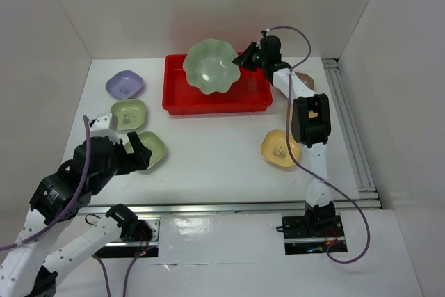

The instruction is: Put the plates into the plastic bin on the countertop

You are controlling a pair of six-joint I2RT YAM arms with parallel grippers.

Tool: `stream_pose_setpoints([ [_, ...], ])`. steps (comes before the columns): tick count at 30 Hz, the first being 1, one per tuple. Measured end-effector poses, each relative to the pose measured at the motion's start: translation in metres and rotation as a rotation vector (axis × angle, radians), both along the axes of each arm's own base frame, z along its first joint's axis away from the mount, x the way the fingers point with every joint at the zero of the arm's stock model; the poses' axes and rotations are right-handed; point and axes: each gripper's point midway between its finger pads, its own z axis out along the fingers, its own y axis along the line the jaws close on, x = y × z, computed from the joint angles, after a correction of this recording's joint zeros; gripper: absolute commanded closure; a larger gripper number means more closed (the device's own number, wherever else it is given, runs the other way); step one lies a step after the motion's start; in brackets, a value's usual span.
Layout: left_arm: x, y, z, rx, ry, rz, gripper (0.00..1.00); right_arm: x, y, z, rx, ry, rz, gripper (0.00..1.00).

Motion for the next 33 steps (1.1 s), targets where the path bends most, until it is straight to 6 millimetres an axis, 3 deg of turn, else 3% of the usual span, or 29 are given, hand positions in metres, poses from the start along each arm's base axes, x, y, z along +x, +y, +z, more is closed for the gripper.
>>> stream_pose_setpoints([
  [11, 0.000, 0.000, 0.000, -0.001, 0.000, -0.003, 0.00, -0.006, -0.012, -0.029, -0.073, 0.064, -0.022, 0.75],
  [12, 0.000, 0.000, 0.000, -0.003, -0.001, -0.004, 0.00, -0.006, -0.013, -0.031, -0.080, 0.069, -0.026, 0.68],
  [13, -0.001, -0.001, 0.000, -0.005, -0.002, -0.006, 0.00, -0.006, -0.015, -0.032, -0.081, 0.074, -0.030, 0.43],
  [14, -0.001, -0.001, 0.001, -0.007, -0.003, -0.008, 0.00, -0.006, -0.017, -0.033, -0.077, 0.079, -0.037, 0.34],
  [16, -0.002, -0.001, 0.001, -0.009, -0.004, -0.009, 0.00, -0.005, -0.021, -0.034, -0.086, 0.075, -0.041, 0.21],
  [17, -0.002, -0.001, 0.001, -0.009, -0.004, -0.009, 0.00, -0.004, -0.022, -0.034, -0.086, 0.075, -0.042, 0.21],
  [18, -0.002, -0.001, 0.001, -0.009, -0.004, -0.009, 0.00, -0.004, -0.023, -0.034, -0.090, 0.073, -0.041, 0.09],
  [20, -0.002, -0.002, 0.001, -0.010, -0.003, -0.012, 0.00, -0.004, -0.025, -0.034, -0.094, 0.070, -0.041, 0.00],
  [24, -0.002, -0.003, 0.001, -0.013, -0.001, -0.018, 0.00, -0.005, -0.026, -0.029, -0.114, 0.061, -0.027, 0.00],
  [28, -0.003, -0.010, 0.003, -0.036, -0.003, -0.053, 0.00, 0.000, -0.034, -0.003, -0.160, 0.022, -0.040, 0.00],
  [33, 0.004, -0.031, 0.006, -0.093, -0.007, -0.113, 0.00, 0.000, -0.059, 0.065, -0.231, -0.057, -0.142, 0.00],
])
